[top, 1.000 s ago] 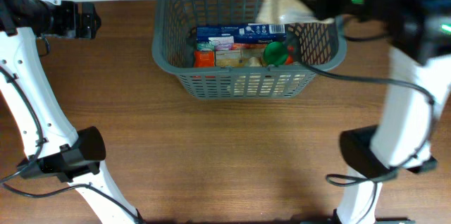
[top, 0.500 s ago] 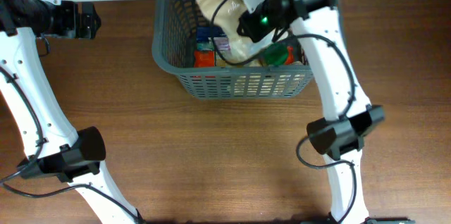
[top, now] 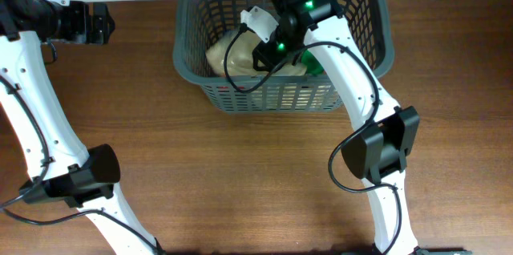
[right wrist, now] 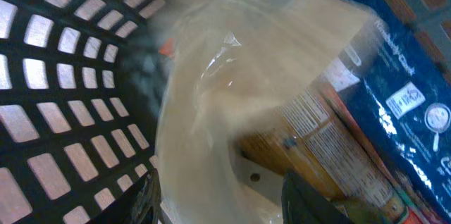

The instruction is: Pack container

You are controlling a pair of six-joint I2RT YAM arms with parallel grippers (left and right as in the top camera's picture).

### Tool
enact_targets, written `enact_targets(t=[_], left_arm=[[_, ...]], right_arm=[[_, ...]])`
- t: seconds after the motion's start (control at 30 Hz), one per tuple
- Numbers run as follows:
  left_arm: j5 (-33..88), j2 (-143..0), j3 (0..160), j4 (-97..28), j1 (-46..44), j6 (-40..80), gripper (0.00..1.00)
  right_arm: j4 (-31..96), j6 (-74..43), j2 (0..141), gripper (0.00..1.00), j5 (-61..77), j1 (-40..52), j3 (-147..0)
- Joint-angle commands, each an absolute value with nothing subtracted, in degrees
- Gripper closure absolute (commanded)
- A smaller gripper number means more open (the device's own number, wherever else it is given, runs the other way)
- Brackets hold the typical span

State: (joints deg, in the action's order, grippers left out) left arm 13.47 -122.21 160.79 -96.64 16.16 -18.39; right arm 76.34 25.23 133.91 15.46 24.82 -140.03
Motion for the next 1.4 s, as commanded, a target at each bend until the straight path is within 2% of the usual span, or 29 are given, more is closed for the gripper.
enact_targets(t=[0.0, 0.3, 0.4, 0.47, 0.53, 0.57, 0.7, 0.77, 0.87, 0.9, 1.0, 1.37], left_arm=[[13.72, -122.13, 160.59, -96.66, 16.29, -18.00, 0.01], [13.72, -122.13, 160.59, -96.66, 16.29, -18.00, 0.01], [13.72, -122.13, 160.59, -96.66, 16.29, -18.00, 0.01], [13.72, -122.13, 160.59, -96.66, 16.29, -18.00, 0.01], [13.72, -122.13, 160.59, -96.66, 16.29, -18.00, 0.01], [13.72, -122.13, 160.59, -96.66, 16.29, -18.00, 0.01], [13.72, -122.13, 160.59, -96.66, 16.29, -18.00, 0.01], [13.72, -122.13, 160.59, -96.66, 16.19, -18.00, 0.01], [13.72, -122.13, 160.59, -96.66, 16.14, -18.00, 0.01], [13.72, -122.13, 160.59, -96.66, 16.14, -18.00, 0.01], [13.72, -122.13, 160.59, -96.66, 16.21, -18.00, 0.01], [13.72, -122.13, 160.59, -96.66, 16.19, -18.00, 0.01]], right_arm=[[77.80, 19.79, 131.46, 0.53, 8.16, 24.43, -142.30], [82.19, 15.79, 120.66, 0.53, 4.73, 18.35, -154.30], [82.21, 12.47, 116.07, 0.49, 1.58, 14.09, -158.30], [82.19, 9.82, 112.49, 0.42, 1.41, 9.17, -160.59], [82.21, 7.35, 109.95, 0.39, 1.41, 4.47, -161.21], [82.59, 4.36, 107.85, 0.36, 1.43, -1.52, -161.21], [84.97, 0.05, 106.24, 0.32, 2.22, -13.02, -161.21], [87.07, -0.10, 106.17, 0.28, 7.77, -19.03, -161.21], [88.55, 0.01, 106.04, 0.30, 16.84, -23.14, -161.21], [89.27, 1.02, 105.62, 0.35, 18.94, -24.21, -161.21], [91.79, 4.73, 103.74, 0.39, 19.05, -26.15, -161.21], [93.86, 4.71, 84.53, 0.33, 18.83, -37.32, -159.00]])
